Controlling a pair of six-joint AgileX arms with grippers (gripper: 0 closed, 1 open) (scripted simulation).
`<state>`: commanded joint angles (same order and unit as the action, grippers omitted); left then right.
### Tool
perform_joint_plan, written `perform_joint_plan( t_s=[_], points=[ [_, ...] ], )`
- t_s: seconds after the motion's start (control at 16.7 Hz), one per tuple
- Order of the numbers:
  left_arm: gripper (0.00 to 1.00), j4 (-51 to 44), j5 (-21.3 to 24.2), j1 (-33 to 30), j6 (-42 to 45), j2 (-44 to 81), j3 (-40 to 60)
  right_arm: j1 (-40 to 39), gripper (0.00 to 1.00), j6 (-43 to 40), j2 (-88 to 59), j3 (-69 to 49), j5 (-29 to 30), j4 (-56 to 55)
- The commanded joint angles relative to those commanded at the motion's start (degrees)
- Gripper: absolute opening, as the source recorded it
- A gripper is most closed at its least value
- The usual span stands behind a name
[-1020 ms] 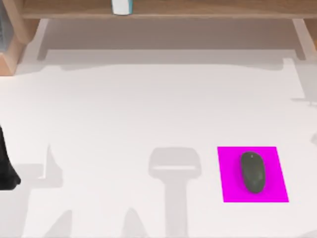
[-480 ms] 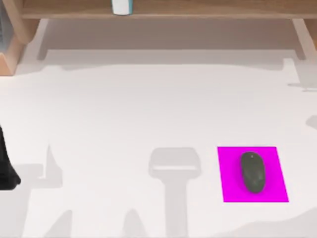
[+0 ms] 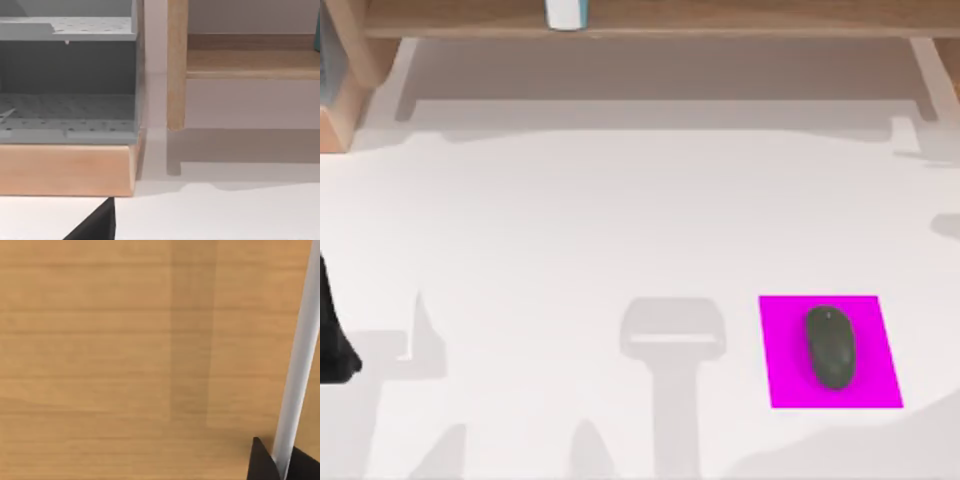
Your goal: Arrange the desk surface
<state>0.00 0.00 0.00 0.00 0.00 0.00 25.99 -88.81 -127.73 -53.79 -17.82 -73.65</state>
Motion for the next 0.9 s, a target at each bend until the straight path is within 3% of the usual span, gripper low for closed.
perform_joint_plan(
  t_s=[0.6,0.9],
  points=[
    [1.00,0.00,0.00,0.00,0.00,0.00,0.00,-3.23,0.00,-0.05,-6.96,-15.64,3.29,8.61],
    [1.00,0.00,0.00,0.00,0.00,0.00,0.00,-3.40,0.00,-0.06,-7.33,-16.34,3.48,9.07]
  ],
)
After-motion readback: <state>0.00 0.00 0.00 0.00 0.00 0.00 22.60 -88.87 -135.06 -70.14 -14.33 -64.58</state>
